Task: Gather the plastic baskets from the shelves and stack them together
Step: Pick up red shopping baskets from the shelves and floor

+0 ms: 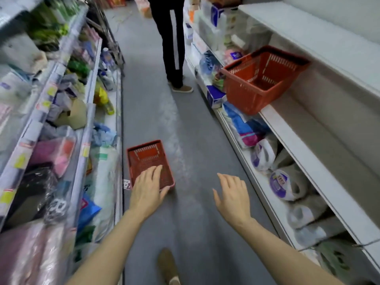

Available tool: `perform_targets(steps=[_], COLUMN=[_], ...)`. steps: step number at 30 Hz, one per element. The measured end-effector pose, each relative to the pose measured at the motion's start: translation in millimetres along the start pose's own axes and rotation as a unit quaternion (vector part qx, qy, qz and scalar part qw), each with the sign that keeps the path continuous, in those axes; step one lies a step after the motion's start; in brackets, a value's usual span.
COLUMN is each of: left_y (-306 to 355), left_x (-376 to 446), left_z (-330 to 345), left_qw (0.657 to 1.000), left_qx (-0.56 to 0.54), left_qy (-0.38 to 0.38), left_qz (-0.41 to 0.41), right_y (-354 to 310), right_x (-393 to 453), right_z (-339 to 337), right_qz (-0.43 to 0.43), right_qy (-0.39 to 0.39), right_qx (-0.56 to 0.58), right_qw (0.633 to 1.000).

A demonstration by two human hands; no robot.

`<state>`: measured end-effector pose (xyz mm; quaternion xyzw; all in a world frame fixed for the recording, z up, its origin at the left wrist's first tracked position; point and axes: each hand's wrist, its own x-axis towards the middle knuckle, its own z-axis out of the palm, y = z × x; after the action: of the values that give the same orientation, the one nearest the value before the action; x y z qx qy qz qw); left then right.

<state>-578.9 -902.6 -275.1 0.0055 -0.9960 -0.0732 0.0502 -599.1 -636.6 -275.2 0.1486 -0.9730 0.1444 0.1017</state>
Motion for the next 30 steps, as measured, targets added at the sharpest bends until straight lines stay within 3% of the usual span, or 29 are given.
perform_targets(steps=[5, 9, 13, 25, 30], left_y=[-86, -151, -208, -302, -317], left_x=[20, 45, 63, 69, 78], left_z=[38, 74, 122, 314, 378], left_qw=[0.998, 0.995, 0.992, 0.977, 0.975], left_qx=[0.003, -0.017, -0.045, -0.087, -0.093], left_qy=[-0.036, -0.062, -0.077, -0.125, -0.128], left_qz=[-0.044, -0.082, -0.085, -0.152, -0.155], right_y=[-58, -97, -129, -164, -186], right_x=[55, 90, 121, 102, 87], right_z=[73, 146, 225, 490, 588], right_qz=[-0.022, 0.001, 0.029, 0.087, 0.232], right_qy=[-0.039, -0.102, -0.114, -0.214, -0.257], right_qx=[0.011, 0.017, 0.026, 0.002, 0.050], right_qw=[0.999, 0.995, 0.993, 0.973, 0.937])
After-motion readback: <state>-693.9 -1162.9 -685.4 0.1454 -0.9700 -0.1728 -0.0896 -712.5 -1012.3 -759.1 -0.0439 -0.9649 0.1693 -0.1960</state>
